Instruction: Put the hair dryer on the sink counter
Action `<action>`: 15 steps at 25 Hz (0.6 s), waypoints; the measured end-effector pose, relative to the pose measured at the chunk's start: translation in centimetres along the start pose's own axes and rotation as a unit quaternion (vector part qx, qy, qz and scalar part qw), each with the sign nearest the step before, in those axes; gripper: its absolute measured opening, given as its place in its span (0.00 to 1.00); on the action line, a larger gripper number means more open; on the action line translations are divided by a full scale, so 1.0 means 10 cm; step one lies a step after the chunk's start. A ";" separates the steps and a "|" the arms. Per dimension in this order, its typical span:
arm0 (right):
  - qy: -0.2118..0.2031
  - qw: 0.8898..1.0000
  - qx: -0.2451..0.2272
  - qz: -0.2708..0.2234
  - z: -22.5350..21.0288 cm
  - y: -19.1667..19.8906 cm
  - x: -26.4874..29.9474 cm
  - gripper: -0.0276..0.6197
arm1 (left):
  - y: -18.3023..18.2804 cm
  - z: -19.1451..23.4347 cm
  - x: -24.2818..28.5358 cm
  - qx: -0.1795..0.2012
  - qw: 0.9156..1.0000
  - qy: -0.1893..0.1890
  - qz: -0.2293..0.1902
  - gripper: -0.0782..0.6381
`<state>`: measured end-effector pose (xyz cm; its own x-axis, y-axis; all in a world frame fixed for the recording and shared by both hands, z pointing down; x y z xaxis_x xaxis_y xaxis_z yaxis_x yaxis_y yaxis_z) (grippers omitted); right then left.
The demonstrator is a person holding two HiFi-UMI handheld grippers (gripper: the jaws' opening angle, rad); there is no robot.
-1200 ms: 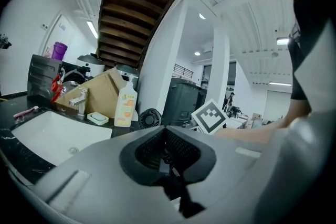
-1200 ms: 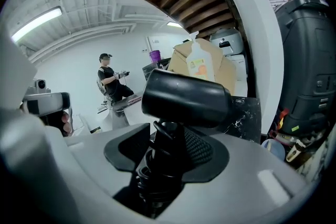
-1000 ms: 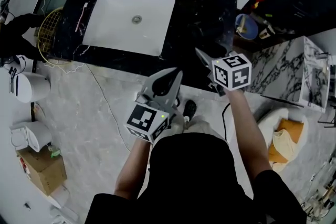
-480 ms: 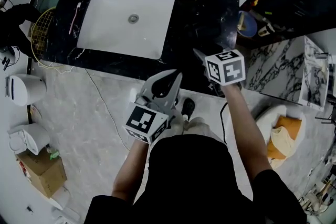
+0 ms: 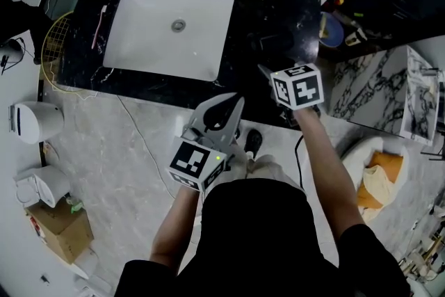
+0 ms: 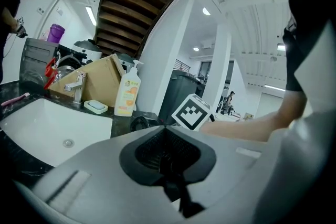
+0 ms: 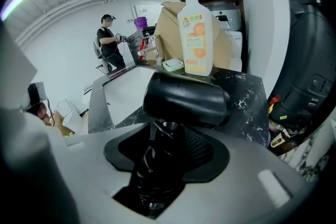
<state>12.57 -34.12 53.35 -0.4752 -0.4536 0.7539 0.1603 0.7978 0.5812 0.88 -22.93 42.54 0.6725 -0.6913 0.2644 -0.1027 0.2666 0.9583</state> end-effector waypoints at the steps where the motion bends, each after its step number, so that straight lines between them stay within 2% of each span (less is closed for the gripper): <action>1: 0.002 1.000 0.001 0.000 -0.01 -0.01 0.01 0.36 | 0.01 0.00 0.01 0.000 1.000 0.000 0.001 0.11; 9: 0.013 1.000 -0.016 0.005 0.01 -0.03 0.08 0.36 | 0.06 -0.05 0.02 -0.021 1.000 0.002 0.016 0.11; 15: 0.023 0.999 -0.029 0.008 0.07 -0.02 0.14 0.37 | 0.09 -0.05 0.03 -0.009 1.000 0.004 0.009 0.11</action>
<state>11.28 -34.67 54.08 -0.4317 -0.4598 0.7760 0.2185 0.7814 0.5845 1.33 -22.51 43.45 0.6764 -0.6813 0.2799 -0.1010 0.2907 0.9515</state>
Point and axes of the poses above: the fingertips, and each gripper's own axes: x forward along the fingers, z to its left, y out of its underside, the point moved 4 cm from there along -x, backward along the fingers, and after that the axes turned 10 degrees about x, right-handed, at the moved point
